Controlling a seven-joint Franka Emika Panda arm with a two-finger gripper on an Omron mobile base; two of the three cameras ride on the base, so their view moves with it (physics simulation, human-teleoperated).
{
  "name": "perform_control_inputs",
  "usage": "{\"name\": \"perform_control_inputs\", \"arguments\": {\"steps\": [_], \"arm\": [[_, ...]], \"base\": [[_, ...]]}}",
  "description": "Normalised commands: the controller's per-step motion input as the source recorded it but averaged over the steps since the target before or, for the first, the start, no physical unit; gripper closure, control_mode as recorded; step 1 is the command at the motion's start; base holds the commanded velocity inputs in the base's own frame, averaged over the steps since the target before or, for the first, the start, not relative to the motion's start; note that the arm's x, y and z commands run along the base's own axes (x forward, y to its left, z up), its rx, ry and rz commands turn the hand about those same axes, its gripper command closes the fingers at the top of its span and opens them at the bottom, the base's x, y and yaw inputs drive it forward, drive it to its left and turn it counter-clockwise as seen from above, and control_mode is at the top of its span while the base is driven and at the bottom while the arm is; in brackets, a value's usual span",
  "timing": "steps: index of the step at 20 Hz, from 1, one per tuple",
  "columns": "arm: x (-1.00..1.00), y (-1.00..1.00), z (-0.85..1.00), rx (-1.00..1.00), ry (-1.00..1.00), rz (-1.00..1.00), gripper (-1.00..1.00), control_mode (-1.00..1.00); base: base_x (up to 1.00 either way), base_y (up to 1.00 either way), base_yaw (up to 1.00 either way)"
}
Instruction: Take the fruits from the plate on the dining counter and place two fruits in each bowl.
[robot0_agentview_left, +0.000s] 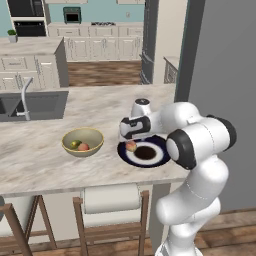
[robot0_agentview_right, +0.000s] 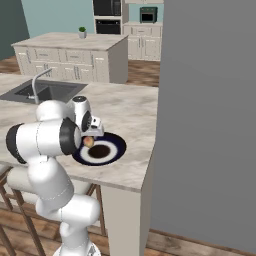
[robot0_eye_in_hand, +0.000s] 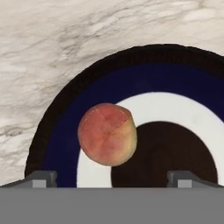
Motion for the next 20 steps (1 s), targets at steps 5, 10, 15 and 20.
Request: {"name": "perform_control_inputs", "arguments": {"steps": [5,10,15,20], "arm": [[0.31,0.03,-0.2,0.0,-0.16,0.0,-1.0,-1.0],[-0.01,0.0,0.0,0.0,0.0,0.0,-1.0,-1.0],[0.0,0.01,0.0,0.0,0.08,0.02,-1.0,-1.0],[0.01,0.12,0.0,0.0,0.12,0.05,-1.0,-1.0]], "base": [[0.0,0.0,0.0],[0.0,0.0,0.0],[0.0,0.0,0.0],[0.0,0.0,0.0]]}}
